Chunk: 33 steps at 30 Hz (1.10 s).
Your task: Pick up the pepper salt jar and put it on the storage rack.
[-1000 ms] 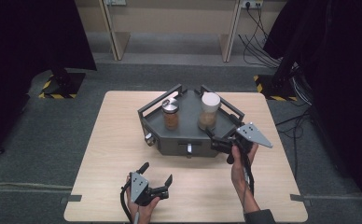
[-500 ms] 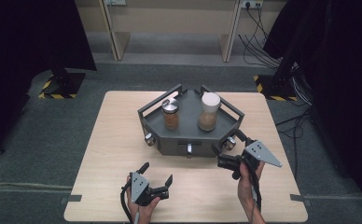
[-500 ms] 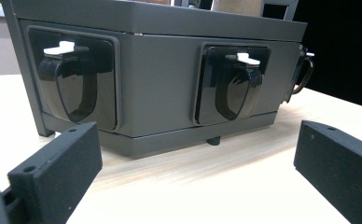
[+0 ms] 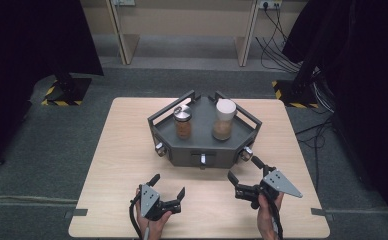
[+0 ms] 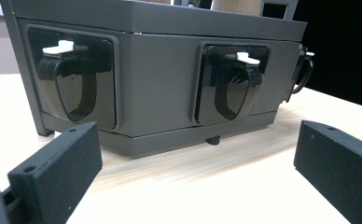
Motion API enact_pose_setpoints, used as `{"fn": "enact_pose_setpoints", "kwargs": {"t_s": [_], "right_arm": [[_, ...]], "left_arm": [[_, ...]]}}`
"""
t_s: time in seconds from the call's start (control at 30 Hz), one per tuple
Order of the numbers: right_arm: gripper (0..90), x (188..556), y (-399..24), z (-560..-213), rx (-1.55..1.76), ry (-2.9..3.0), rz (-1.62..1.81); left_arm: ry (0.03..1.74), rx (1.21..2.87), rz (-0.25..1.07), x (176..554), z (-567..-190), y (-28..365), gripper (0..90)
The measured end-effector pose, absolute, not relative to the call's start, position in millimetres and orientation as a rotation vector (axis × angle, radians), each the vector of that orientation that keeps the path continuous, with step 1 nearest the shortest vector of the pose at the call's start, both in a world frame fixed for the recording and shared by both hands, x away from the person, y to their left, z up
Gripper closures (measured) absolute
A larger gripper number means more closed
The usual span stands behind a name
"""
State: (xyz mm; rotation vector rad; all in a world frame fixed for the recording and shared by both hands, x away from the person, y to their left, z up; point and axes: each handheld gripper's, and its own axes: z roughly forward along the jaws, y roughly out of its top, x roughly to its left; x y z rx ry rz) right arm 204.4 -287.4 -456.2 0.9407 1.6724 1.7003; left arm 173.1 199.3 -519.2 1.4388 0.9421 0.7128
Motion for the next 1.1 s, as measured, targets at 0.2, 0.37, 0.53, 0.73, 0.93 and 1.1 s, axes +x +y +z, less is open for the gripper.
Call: {"fn": "enact_pose_setpoints", "kwargs": {"t_s": [0.2, 0.37, 0.53, 0.73, 0.93, 1.1], "right_arm": [[0.4, 199.4, -286.3, -468.8, 0.932, 1.708, 1.682], [0.5, 195.1, -285.2, -482.1, 0.931, 1.745, 1.679], [0.5, 193.4, -285.9, -491.0, 0.951, 1.741, 1.696], [0.5, 191.0, -286.0, -497.0, 0.963, 1.749, 1.684], [0.5, 190.7, -286.1, -502.8, 0.974, 1.763, 1.676], [0.5, 191.3, -285.7, -505.2, 0.958, 1.795, 1.676]], "left_arm": [[0.943, 1.438, 0.713, 173.0, -519.3, 199.3, 0.2], [0.945, 1.435, 0.712, 172.9, -519.4, 199.3, 0.2], [0.946, 1.434, 0.711, 173.0, -519.5, 199.5, 0.2], [0.949, 1.429, 0.707, 173.1, -519.8, 199.8, 0.2], [0.953, 1.427, 0.704, 173.2, -519.7, 199.9, 0.2], [0.954, 1.426, 0.704, 173.2, -519.8, 200.0, 0.2]]}}
